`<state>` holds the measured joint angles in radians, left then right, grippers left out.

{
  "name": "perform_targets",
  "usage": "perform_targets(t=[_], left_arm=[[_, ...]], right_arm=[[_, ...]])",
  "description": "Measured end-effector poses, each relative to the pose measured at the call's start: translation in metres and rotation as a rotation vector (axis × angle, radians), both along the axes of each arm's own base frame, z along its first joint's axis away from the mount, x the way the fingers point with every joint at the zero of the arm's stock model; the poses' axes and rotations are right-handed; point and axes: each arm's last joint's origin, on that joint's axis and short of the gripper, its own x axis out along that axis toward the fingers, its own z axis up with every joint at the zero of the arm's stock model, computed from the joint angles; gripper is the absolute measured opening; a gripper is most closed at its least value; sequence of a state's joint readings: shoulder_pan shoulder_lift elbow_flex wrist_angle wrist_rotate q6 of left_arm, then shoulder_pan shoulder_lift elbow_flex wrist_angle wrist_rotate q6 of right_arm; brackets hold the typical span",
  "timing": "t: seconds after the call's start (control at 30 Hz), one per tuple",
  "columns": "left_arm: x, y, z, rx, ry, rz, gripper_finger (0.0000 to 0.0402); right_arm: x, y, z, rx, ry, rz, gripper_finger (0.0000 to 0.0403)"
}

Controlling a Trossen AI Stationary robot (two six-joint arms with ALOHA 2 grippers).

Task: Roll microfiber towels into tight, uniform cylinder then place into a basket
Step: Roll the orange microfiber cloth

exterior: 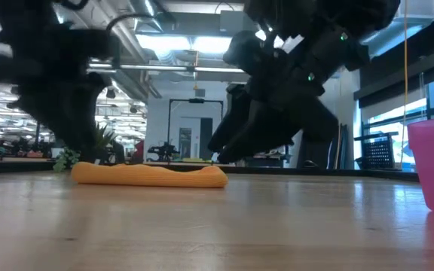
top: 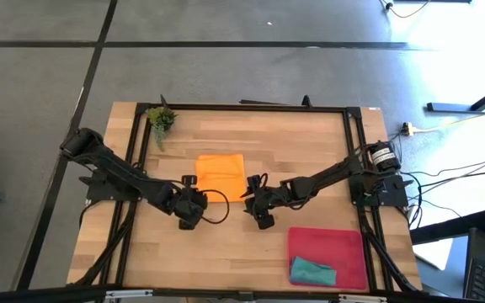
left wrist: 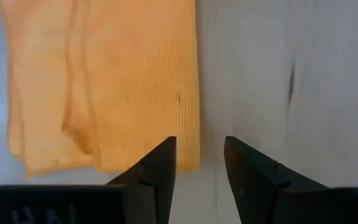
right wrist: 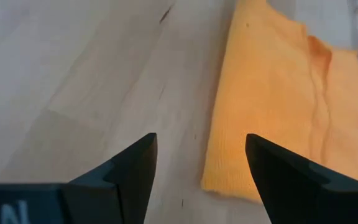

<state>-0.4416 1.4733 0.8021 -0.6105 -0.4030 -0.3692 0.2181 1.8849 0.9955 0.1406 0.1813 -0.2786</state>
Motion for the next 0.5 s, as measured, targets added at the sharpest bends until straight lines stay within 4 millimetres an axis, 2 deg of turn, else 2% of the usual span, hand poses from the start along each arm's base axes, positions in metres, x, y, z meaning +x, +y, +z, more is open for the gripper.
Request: perform_targets(t=[0.2, 0.5], left_arm=[[0.003, 0.000, -0.014, 0.027, 0.057, 0.000, 0.0129], [0.004, 0.001, -0.014, 0.022, 0.050, 0.028, 0.0126]], right_arm=[[0.006, -0.001, -0.010, -0.031, -0.024, 0.015, 0.0245], [0.011, -0.016, -0.030, -0.036, 0.009, -0.026, 0.0245]])
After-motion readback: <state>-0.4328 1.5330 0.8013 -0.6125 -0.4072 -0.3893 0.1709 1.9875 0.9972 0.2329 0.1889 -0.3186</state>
